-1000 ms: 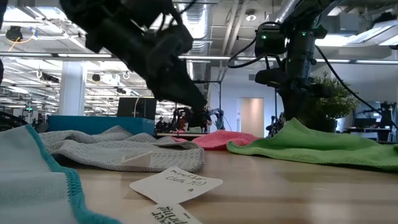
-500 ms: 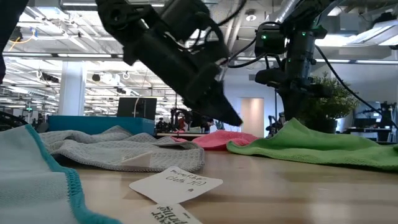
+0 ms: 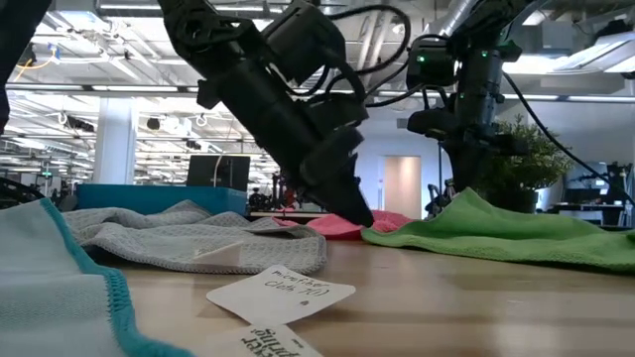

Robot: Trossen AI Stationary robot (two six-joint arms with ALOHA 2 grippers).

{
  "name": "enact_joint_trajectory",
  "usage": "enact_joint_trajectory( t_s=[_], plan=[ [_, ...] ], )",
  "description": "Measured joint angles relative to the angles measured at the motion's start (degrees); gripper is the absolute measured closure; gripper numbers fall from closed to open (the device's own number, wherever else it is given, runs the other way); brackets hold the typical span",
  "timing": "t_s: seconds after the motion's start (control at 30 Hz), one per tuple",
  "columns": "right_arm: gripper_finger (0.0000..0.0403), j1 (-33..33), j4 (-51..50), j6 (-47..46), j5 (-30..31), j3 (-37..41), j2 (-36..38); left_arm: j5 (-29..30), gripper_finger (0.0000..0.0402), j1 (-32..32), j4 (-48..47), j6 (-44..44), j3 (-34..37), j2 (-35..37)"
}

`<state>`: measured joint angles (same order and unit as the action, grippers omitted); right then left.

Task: Fold microfiber towels
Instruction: Fold the green cloth

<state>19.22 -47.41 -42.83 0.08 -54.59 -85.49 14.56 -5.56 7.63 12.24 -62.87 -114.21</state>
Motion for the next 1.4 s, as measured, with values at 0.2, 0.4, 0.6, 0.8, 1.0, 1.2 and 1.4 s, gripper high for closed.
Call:
enact_joint_trajectory(
  t_s=[0.2,0.4,0.6,0.8,1.0,1.2,1.4],
  plan=[
    [0.0394,0.0,0.3,0.9,0.0,0.0,0.0,0.7,0.0264,0.0,-1.2,3.9,0.0,-0.4],
    [0.0394,0.0,0.4,0.9,0.0,0.0,0.0,0.9,0.0264,-0.1,-0.3,2.6,0.0,-0.4],
    [0.0393,0.0,0.4,0.9,0.0,0.0,0.0,-1.6,0.0264,-0.1,3.7,5.1,-0.3,-3.6],
    [0.0393,0.0,0.5,0.8,0.0,0.0,0.0,-1.1,0.027,-0.1,4.0,5.9,-0.3,-4.1],
    [0.0394,0.0,0.3,0.8,0.0,0.0,0.0,-1.6,0.0331,0.1,3.2,7.2,-0.3,-3.9],
    [0.0394,0.0,-0.1,2.3,0.0,0.0,0.0,-7.2,0.0393,1.6,-1.8,12.1,-2.5,-3.8],
    [0.04,-0.1,-1.7,5.8,0.1,0.0,0.2,-11.0,0.0399,2.7,-10.4,9.9,-6.0,-1.9]
  ],
)
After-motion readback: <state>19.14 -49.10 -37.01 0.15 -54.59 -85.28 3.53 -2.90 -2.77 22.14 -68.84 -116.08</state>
